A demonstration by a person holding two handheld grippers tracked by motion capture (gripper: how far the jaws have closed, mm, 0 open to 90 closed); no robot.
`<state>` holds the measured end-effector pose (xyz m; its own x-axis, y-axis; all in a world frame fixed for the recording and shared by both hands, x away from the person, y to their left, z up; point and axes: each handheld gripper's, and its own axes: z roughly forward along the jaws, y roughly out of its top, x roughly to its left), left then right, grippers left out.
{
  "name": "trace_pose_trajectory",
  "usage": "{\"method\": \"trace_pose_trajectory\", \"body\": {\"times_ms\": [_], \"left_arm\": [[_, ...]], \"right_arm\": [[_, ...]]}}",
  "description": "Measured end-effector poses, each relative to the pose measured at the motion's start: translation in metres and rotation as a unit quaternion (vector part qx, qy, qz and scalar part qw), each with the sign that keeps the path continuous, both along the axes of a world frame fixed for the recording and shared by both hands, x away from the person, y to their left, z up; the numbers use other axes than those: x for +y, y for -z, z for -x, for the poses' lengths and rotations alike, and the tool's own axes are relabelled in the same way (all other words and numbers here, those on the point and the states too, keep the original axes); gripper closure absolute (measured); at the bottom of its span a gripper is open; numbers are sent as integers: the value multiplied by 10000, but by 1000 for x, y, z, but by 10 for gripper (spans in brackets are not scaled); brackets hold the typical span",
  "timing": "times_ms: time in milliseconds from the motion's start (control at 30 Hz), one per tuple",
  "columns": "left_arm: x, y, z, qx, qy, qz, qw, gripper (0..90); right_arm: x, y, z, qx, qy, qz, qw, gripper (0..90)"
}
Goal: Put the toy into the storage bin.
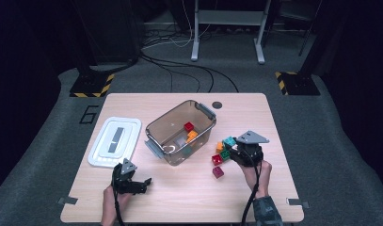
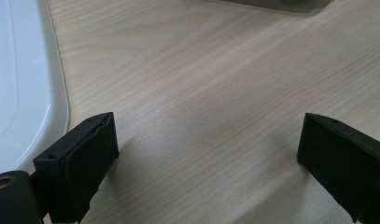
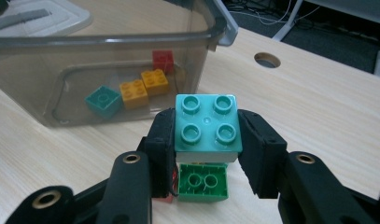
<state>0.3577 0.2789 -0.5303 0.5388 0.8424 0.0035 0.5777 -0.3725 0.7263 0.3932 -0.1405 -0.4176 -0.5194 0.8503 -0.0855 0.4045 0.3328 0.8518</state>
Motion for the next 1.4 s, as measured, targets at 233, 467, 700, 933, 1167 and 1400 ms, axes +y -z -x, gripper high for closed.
{"method": "trace_pose_trajectory", "body": {"times_ms": [233,467,700,933,1167,1400], "left_arm": [[0,0,0,7,-14,5,10000,48],[0,0,0,7,-14,6,10000,48],[0,0,0,-1,0,0,10000,48],[0,0,0,-1,0,1,10000,48],[0,0,0,-2,2,0,10000,49],[0,0,0,-1,2,-1,10000,48]], "right_arm": [[3,-17,-4,-132,-20,-13,9999,585],[7,-27,-10,-205,-56,15,9998,584],[12,-41,-20,-302,-91,6,9995,585],[19,-55,-28,-429,-120,10,9990,584],[31,-70,-39,-536,-202,73,9983,584],[41,-81,-49,-617,-266,78,9977,584]]}}
